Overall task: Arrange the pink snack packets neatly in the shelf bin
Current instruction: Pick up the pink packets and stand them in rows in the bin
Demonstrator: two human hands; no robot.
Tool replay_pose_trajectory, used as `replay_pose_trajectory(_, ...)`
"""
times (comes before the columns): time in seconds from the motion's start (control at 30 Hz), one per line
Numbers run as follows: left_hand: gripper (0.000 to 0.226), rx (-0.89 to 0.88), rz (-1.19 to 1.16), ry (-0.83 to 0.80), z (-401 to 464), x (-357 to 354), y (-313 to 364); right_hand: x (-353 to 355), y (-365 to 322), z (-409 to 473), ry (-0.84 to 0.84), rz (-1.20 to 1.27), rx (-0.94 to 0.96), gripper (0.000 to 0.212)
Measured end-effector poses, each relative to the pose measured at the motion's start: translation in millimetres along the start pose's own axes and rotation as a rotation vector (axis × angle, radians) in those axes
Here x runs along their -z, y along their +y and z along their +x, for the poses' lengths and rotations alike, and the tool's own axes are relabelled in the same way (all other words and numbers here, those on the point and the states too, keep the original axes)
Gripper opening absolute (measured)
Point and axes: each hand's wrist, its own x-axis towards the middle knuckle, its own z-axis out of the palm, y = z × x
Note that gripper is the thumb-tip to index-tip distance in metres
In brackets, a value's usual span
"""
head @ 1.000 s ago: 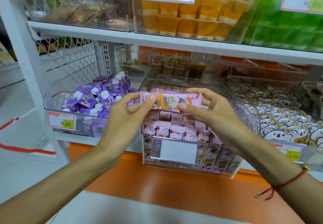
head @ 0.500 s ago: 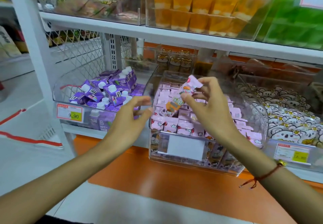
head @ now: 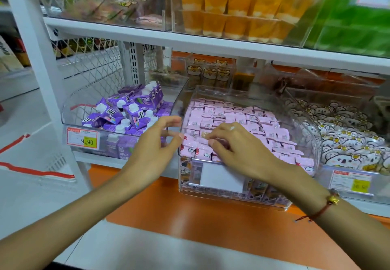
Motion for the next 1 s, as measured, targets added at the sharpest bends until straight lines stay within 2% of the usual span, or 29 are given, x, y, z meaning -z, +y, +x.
replay_pose_trajectory(0.1,0.04,-0.298,0.318,0.096,-1,0,6,3,1,-7,-0.027,0.055,-0.005,0.032)
replay_pose_trajectory(0.17,0.034,-0.451,0.421,0.054,-1,-5,13,11,5,-12,0.088,0.131,-0.06,0.028)
replay_pose_trajectory(0.23,0.027,-0.508,0.434,0.008,-1,-12,18,21,14,-17,0.194,0.086,-0.105,0.023)
replay_pose_trajectory(0.37,0.024,-0.506,0.474,-0.069,2,-26,25,31,25,-27,0.125,0.144,-0.178,0.013)
replay_pose_trajectory(0.5,0.027,-0.492,0.73,-0.293,32,-40,35,27,21,-34,0.111,0.064,-0.223,0.024)
replay_pose_trajectory(0.6,0.024,-0.411,0.791,-0.447,54,-41,46,28,18,-39,0.102,-0.065,-0.182,0.022)
replay_pose_trajectory(0.7,0.023,-0.377,0.806,-0.539,66,-38,55,31,20,-48,0.144,-0.067,-0.133,0.017)
replay_pose_trajectory(0.8,0.016,-0.396,0.803,-0.49,65,-40,57,28,23,-54,0.185,-0.035,-0.118,0.017)
replay_pose_trajectory(1.0,0.024,-0.406,0.764,-0.207,48,-44,43,25,27,-53,0.131,0.069,-0.14,0.015)
